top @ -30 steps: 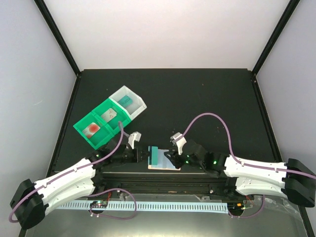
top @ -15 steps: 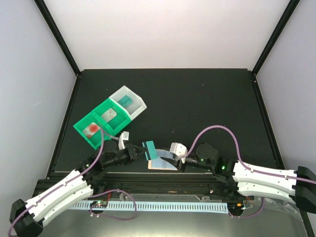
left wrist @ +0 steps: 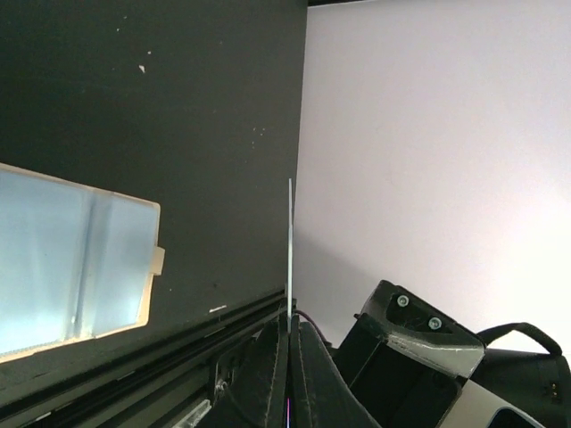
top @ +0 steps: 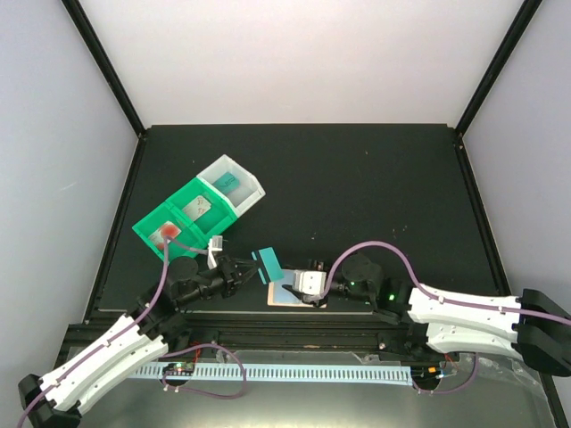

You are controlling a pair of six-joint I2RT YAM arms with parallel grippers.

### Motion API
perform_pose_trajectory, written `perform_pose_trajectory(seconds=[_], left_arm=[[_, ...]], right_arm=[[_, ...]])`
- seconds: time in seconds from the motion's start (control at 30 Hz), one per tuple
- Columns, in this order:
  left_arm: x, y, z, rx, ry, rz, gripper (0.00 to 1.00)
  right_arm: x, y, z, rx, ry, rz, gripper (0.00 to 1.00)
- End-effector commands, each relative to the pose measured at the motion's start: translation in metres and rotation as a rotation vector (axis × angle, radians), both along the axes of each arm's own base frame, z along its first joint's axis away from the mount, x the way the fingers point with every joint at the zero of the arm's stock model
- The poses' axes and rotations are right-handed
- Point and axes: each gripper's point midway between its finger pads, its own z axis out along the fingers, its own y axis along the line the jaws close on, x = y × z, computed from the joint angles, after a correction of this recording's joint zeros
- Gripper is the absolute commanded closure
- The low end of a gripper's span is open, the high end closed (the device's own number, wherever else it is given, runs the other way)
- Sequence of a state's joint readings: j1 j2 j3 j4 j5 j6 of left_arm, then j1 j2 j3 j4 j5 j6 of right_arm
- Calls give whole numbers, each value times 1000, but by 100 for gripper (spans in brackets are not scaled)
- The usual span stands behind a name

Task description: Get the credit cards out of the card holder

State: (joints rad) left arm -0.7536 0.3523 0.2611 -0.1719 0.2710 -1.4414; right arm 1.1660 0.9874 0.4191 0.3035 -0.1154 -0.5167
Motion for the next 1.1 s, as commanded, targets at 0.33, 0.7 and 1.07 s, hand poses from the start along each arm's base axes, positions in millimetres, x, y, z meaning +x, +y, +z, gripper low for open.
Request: perform_pose_trajectory(seconds=[0.33,0.7,1.07], left_arm=[[-8,-11,18,-136,62,-59,98],[-11,-16,25,-164,70,-91,98],[-12,-20,44,-226,-20,-121,81]], right_arm=[[10,10,3,-21,-229,-14,45],[3,7,11,38,-310,-27,68],[-12,-1,10,87,-220,2,99]])
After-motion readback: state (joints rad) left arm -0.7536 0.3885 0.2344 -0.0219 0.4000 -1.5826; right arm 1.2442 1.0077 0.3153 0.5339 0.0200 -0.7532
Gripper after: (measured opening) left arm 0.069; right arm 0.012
